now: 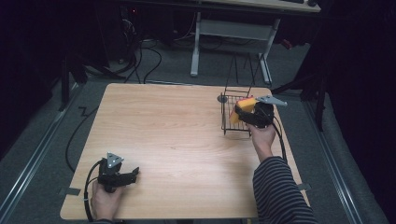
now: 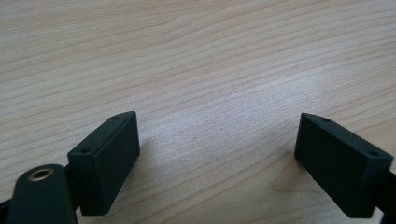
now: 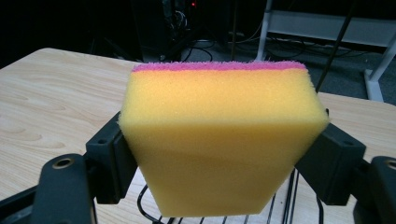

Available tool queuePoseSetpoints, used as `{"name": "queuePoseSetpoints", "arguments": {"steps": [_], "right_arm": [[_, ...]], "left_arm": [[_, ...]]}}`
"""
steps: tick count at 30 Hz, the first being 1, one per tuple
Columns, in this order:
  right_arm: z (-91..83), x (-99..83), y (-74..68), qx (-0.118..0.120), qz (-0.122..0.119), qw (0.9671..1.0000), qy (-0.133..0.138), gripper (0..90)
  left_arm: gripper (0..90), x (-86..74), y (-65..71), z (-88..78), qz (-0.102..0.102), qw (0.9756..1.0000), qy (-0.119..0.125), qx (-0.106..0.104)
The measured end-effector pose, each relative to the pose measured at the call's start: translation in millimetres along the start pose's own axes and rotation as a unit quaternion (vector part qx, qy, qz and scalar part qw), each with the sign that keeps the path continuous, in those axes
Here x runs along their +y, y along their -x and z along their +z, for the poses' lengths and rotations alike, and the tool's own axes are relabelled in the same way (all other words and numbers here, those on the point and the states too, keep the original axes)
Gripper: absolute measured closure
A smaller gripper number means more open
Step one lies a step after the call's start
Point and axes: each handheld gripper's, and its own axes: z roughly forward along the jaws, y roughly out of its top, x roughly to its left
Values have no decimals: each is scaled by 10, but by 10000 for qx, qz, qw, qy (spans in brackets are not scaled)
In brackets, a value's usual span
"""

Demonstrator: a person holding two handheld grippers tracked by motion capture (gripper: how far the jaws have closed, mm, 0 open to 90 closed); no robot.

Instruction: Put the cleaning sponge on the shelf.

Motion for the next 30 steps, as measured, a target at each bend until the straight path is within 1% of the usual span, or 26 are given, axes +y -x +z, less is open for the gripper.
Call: {"name": "queuePoseSetpoints", "arguments": {"steps": [5, 6, 10, 13, 17, 21, 30], "right_arm": [[85, 6, -21, -11, -34, 10000, -83, 230], [100, 0, -22, -14, -11, 9999, -114, 230], [160, -30, 1, -81, -46, 9997, -225, 230], [192, -50, 11, -110, -3, 9995, -302, 230], [235, -68, 8, -120, -18, 9994, -338, 229], [270, -92, -2, -225, -108, 9987, -443, 229], [311, -116, 9, -226, -128, 9981, -550, 228]], "left_arm": [[146, 0, 0, 0, 1, 10000, -2, -3], [146, 0, 0, 0, 2, 10000, -2, -2], [146, 0, 0, -1, 3, 10000, -3, -2], [146, 0, 0, 0, 2, 10000, -2, -2], [146, 0, 0, 0, 2, 10000, -2, -3], [146, 0, 0, 0, 2, 10000, -2, -2], [146, 0, 0, -1, 2, 10000, -3, -3]]}}
